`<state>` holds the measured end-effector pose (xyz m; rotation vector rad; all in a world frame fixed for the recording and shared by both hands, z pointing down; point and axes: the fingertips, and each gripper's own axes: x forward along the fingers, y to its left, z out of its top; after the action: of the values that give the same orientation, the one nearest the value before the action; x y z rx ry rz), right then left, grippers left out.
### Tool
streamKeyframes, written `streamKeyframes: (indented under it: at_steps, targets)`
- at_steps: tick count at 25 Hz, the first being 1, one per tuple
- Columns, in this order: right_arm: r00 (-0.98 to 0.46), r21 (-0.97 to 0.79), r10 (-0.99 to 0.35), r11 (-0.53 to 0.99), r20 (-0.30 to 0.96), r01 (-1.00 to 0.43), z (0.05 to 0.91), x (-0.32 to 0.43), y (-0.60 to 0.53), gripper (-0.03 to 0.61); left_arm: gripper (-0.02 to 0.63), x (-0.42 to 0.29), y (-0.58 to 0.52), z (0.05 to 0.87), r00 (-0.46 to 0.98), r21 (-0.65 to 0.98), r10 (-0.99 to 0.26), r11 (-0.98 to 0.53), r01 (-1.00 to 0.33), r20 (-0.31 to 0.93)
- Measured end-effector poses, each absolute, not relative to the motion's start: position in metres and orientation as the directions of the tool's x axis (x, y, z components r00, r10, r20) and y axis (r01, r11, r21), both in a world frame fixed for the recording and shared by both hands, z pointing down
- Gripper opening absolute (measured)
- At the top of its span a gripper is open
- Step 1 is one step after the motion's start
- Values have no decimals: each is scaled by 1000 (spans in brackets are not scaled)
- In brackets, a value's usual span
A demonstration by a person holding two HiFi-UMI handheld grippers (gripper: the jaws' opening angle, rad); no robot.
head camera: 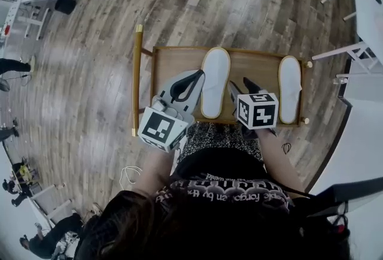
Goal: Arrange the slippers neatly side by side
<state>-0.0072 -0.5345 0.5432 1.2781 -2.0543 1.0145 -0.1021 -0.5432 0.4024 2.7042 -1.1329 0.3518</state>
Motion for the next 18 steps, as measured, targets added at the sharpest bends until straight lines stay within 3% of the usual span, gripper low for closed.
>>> streamKeyframes:
  at_steps: [5,13,18]
  targets:
    - [-370,-242,-460,315,807,-918,581,-60,-544,187,-3,-119,-538,410,675,99,-669,-684,-723,311]
    - [-180,-28,-404,355,897,-934,648,-73,-545,186,-3,-151,-533,425,659,117,-660,-669,-734,361]
    - [-198,-42,-381,381,903,-924,648,-69,-542,164,-3,-146,-540,429,690,98,-636,-707,-701,345]
